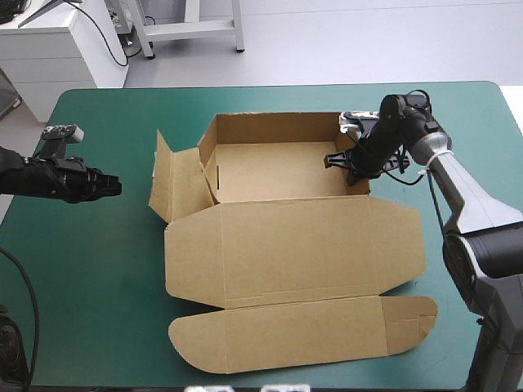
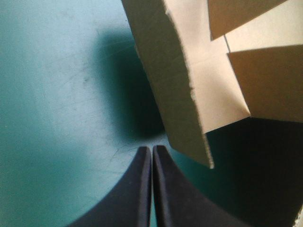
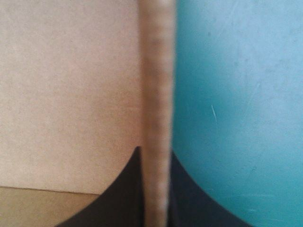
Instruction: Fold the box
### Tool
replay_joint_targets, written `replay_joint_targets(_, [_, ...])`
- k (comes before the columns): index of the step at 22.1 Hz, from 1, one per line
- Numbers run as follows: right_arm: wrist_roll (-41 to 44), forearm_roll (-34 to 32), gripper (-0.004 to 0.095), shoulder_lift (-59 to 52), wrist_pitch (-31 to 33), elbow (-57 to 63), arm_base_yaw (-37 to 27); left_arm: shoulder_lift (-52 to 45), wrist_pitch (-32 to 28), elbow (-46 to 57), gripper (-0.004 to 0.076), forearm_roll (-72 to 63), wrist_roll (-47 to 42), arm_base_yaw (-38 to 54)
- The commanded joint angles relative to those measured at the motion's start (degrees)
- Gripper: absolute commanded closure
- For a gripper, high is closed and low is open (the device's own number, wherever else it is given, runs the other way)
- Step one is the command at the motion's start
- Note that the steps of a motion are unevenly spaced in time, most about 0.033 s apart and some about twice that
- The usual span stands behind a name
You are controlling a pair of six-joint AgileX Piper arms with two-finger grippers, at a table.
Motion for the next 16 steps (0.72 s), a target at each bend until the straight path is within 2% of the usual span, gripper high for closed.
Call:
replay_joint_targets(1, [-0.96,1.19,0.0918,-8.86,1.01,-3.31,-0.15,-2.24,-1.20,-1.49,0.0731,-3.12,0.75,0.02])
replay_joint_targets(6, [-0.98,-0.49,0.0920,-17.89,1.01,-3.19,-0.15,-2.24,-1.82,-1.49,0.0731,-3.12,4.01,0.02])
replay_joint_targets(10, [-1.62,-0.12,0.0924,-22.00,1.01,-3.19,-0.15,-2.24,-7.74,-1.49,0.0731,-3.49,0.36,0.02])
replay_joint_targets(12, [-1.62,2.01,0.0924,-23.12,1.01,-3.19,-0.15,-1.99,-10.28,-1.49,0.0731,-5.10,-2.45,0.02])
replay_joint_targets(16, [-4.08,8.69,0.0923,-22.51,1.01,-3.19,-0.15,0.53,-10.36,-1.49,0.0732,-17.09,-1.39,-1.27])
